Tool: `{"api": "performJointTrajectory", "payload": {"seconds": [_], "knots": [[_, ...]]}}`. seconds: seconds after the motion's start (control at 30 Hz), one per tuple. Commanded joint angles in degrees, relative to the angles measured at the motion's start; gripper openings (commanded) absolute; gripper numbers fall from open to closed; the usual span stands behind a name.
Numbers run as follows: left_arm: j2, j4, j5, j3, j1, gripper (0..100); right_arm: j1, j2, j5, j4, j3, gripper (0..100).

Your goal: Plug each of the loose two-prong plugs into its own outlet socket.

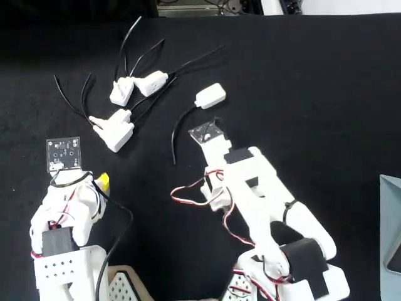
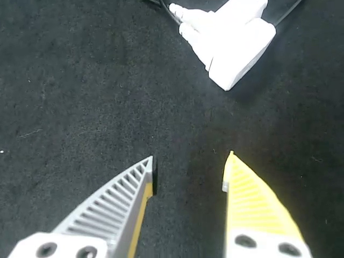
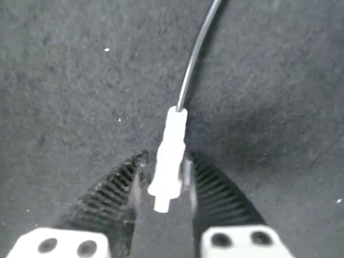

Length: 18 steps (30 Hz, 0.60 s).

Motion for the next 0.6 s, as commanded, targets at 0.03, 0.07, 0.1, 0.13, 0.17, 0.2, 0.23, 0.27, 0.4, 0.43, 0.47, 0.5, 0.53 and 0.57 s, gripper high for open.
{"api": "performJointTrajectory", "payload": {"seconds": [0.03,0.07,0.1,0.13,0.17,0.2,0.23,0.27,0.4,0.43,0.47,0.5,0.53,0.57], "knots": [[-0.4,-2.0,0.4,0.1,0.7,22,0.8,-2.4,-0.3,-0.2,-3.3,1.4],[-0.4,-2.0,0.4,0.3,0.7,22,0.8,-3.3,-0.2,-0.1,-3.3,1.2],[-0.4,-2.0,0.4,0.3,0.7,22,0.8,-4.4,-0.2,0.2,-3.3,1.2],[-0.4,-2.0,0.4,0.3,0.7,22,0.8,-5.7,-0.1,1.1,-3.6,1.2],[-0.4,-2.0,0.4,0.3,0.8,22,0.6,-7.3,-0.1,2.1,-4.2,1.2],[-0.4,-2.0,0.4,0.1,0.8,22,0.5,-9.2,-0.1,3.6,-4.8,1.2],[-0.4,-2.0,0.4,0.0,0.8,22,0.4,-11.4,-0.1,5.0,-5.7,1.2],[-0.4,-2.3,0.5,-0.2,0.9,22,0.4,-13.8,-0.1,6.0,-6.4,1.2],[-0.4,-5.6,0.8,-0.7,4.8,22,-0.6,-24.0,-0.2,6.6,-7.3,1.2],[-0.4,-6.9,0.8,-0.7,6.3,22,-1.9,-26.4,-0.5,6.6,-7.2,1.2],[-0.4,-8.0,0.8,-0.7,7.8,22,-3.4,-28.7,-0.6,6.6,-6.8,1.2],[-0.4,-9.3,0.9,-0.7,9.1,22,-4.9,-30.8,-0.8,6.2,-6.1,1.2],[-0.4,-10.5,1.4,-0.7,10.2,22,-6.8,-33.1,-1.8,5.2,-5.2,1.2],[-0.4,-11.7,2.6,-0.7,11.1,22,-8.4,-35.6,-3.0,4.1,-4.3,1.2]]}}
